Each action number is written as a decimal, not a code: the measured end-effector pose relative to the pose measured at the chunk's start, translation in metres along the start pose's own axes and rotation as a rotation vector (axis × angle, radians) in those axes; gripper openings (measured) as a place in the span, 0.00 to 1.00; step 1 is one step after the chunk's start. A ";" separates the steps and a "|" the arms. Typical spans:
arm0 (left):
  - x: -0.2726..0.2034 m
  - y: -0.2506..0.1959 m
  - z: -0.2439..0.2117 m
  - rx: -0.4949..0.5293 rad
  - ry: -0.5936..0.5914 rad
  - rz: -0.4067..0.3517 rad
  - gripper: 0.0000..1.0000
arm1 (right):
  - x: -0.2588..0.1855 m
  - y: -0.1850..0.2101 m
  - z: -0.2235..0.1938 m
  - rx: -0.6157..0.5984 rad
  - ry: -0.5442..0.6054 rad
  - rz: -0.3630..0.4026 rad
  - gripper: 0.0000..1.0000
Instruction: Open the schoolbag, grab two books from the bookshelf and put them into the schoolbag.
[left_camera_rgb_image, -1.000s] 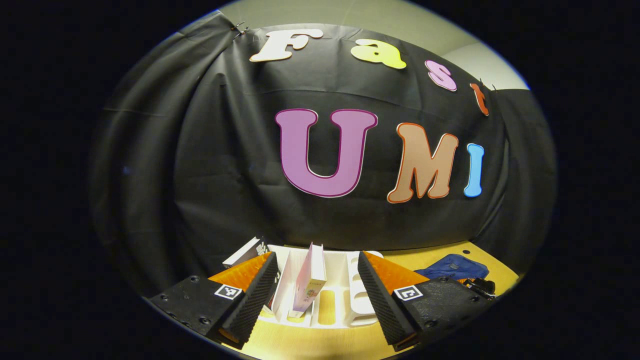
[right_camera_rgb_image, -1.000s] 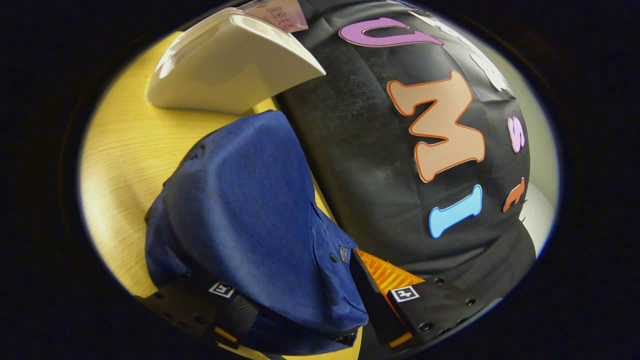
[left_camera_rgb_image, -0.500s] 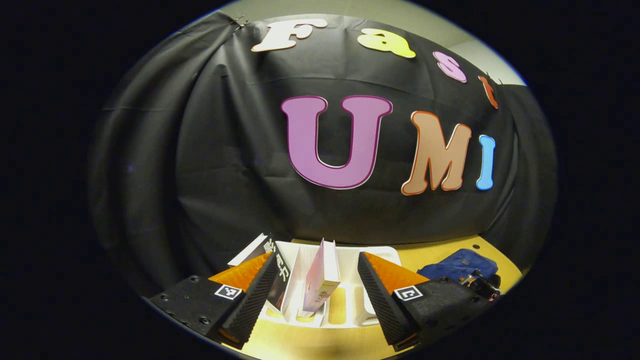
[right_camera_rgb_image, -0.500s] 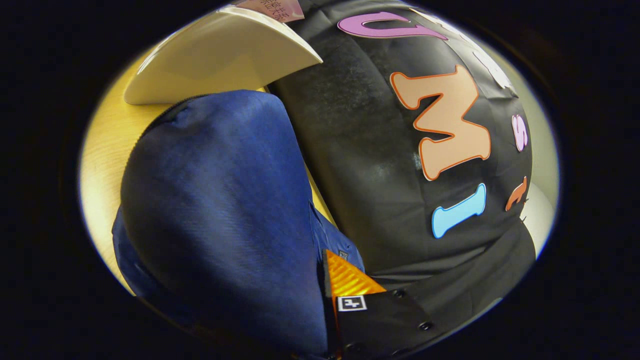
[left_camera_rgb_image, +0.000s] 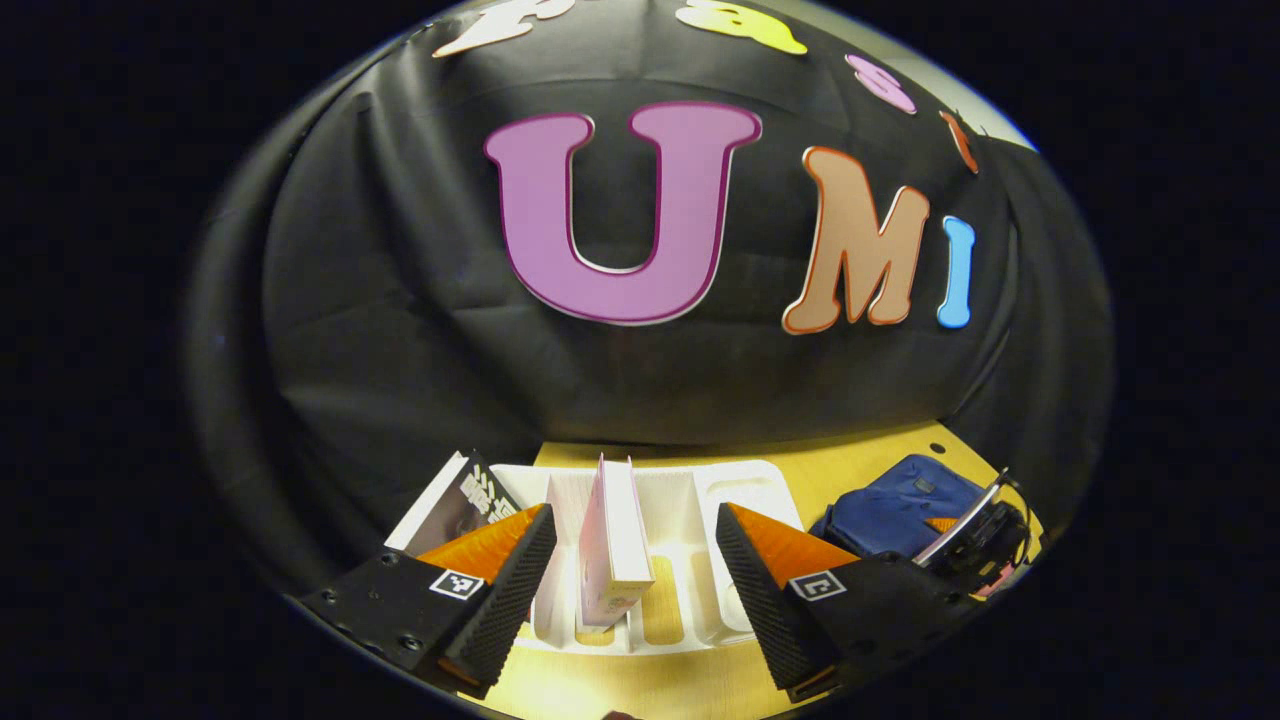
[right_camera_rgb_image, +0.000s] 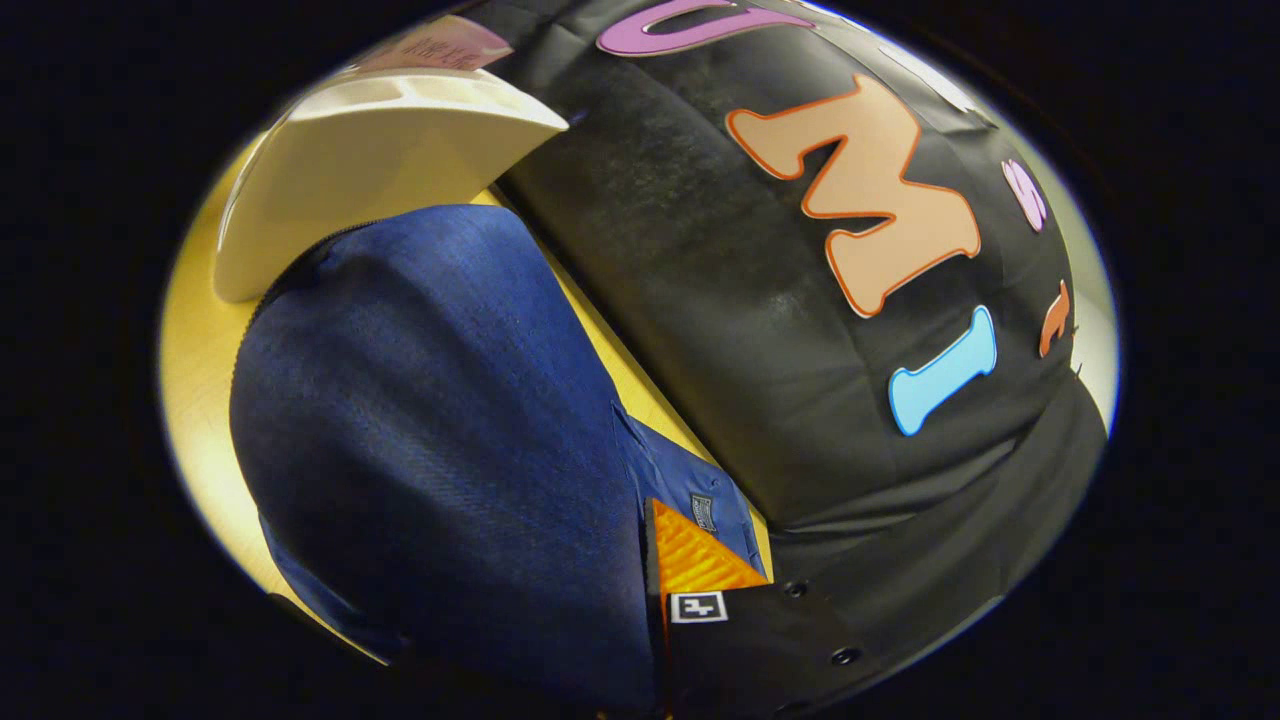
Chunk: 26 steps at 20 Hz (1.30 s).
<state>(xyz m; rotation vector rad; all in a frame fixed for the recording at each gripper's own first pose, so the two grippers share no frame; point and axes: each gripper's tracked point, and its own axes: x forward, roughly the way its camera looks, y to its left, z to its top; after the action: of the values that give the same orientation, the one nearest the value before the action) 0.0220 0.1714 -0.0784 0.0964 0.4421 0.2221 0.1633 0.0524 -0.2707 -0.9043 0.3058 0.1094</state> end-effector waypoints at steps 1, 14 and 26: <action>0.008 -0.002 -0.003 -0.009 0.037 -0.011 0.92 | 0.000 -0.005 0.003 0.007 -0.001 -0.001 0.08; 0.078 0.017 -0.071 -0.054 0.549 -0.047 0.92 | -0.004 -0.021 0.004 0.071 -0.003 0.019 0.08; 0.101 0.045 -0.099 0.061 0.791 -0.048 0.74 | -0.004 -0.032 0.006 0.129 -0.012 0.023 0.08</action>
<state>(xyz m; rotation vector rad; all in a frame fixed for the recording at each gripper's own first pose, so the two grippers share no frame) 0.0597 0.2430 -0.2030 0.0541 1.2377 0.1934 0.1677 0.0369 -0.2416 -0.7722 0.3087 0.1151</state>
